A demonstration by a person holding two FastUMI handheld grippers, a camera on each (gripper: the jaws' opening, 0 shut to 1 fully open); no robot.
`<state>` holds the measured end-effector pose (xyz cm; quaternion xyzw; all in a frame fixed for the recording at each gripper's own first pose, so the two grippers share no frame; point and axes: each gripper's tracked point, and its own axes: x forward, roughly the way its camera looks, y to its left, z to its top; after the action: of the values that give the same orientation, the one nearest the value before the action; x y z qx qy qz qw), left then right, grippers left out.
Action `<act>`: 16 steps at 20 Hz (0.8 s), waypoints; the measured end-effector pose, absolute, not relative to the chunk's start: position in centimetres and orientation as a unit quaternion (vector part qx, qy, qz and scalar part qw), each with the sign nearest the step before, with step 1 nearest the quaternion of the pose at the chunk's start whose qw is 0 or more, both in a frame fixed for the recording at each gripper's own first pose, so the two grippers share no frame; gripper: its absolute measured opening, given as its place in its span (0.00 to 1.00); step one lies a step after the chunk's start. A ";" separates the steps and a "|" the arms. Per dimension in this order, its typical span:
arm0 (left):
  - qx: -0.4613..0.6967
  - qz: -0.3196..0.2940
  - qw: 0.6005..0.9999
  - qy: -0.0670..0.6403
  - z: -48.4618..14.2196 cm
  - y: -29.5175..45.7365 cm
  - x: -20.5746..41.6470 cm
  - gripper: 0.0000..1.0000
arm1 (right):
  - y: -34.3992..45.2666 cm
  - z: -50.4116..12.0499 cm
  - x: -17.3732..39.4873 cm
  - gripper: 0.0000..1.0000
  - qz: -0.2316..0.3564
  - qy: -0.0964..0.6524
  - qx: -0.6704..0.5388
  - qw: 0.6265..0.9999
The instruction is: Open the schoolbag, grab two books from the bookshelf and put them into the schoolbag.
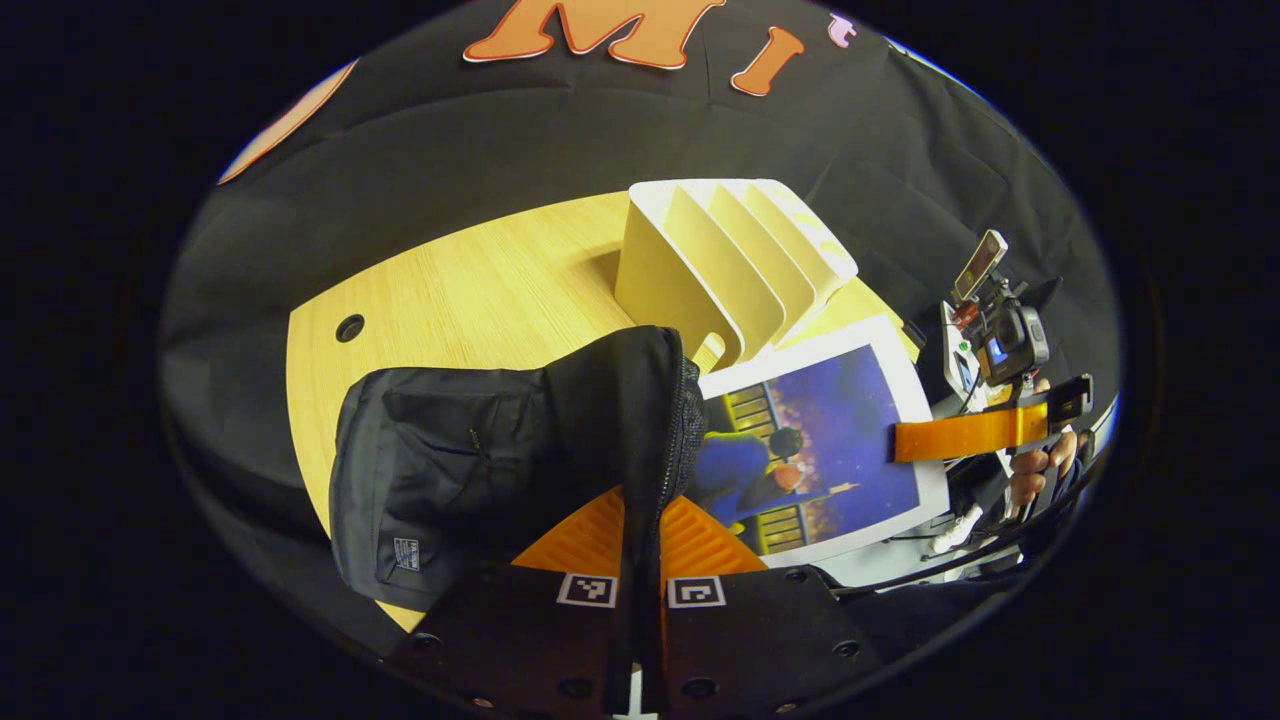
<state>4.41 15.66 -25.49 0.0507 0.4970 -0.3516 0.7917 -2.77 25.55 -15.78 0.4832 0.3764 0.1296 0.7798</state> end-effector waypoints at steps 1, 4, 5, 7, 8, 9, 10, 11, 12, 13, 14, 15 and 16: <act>0.052 -0.351 0.792 0.497 -25.5 15.6 4.5 0.05 | 26.1 -16.3 -2.5 0.27 0.130 0.375 0.486 0.778; 0.055 -0.357 0.789 0.498 -25.4 15.2 4.2 0.05 | 27.9 -17.5 -1.4 0.27 0.127 0.367 0.500 0.774; 0.055 -0.357 0.788 0.498 -25.3 15.1 4.1 0.05 | 28.6 -17.8 -1.2 0.27 0.124 0.362 0.511 0.770; 0.057 -0.360 0.788 0.496 -25.2 14.8 4.1 0.05 | 29.5 -18.4 -0.6 0.27 0.120 0.355 0.530 0.761; 0.056 -0.361 0.788 0.496 -25.0 14.6 4.1 0.05 | 29.9 -18.6 -0.5 0.26 0.118 0.350 0.535 0.760; 0.057 -0.364 0.787 0.496 -25.0 14.4 4.0 0.05 | 30.2 -18.7 -0.4 0.27 0.118 0.344 0.538 0.760; 0.057 -0.365 0.786 0.495 -24.9 14.2 4.0 0.05 | 30.6 -19.0 -0.3 0.26 0.119 0.341 0.541 0.760; 0.057 -0.368 0.785 0.495 -24.8 13.9 4.0 0.05 | 31.2 -19.0 0.1 0.27 0.118 0.336 0.547 0.758; 0.057 -0.369 0.785 0.495 -24.7 13.7 3.9 0.05 | 31.8 -19.4 0.2 0.27 0.124 0.336 0.547 0.756; 0.058 -0.370 0.784 0.494 -24.6 13.5 3.8 0.05 | 32.1 -19.6 0.3 0.27 0.124 0.332 0.554 0.753; 0.059 -0.371 0.784 0.494 -24.5 13.3 3.7 0.05 | 32.6 -19.9 0.4 0.27 0.130 0.333 0.553 0.753; 0.061 -0.373 0.784 0.493 -24.5 13.2 3.8 0.05 | 32.9 -20.0 0.7 0.27 0.130 0.329 0.558 0.751; 0.063 -0.375 0.783 0.492 -24.5 13.0 3.8 0.05 | 33.5 -20.3 0.9 0.27 0.133 0.331 0.556 0.751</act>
<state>3.82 12.97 -24.47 0.0628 0.4918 -0.3747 0.7835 0.87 33.51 -20.26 0.5557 0.3308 0.1335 0.7510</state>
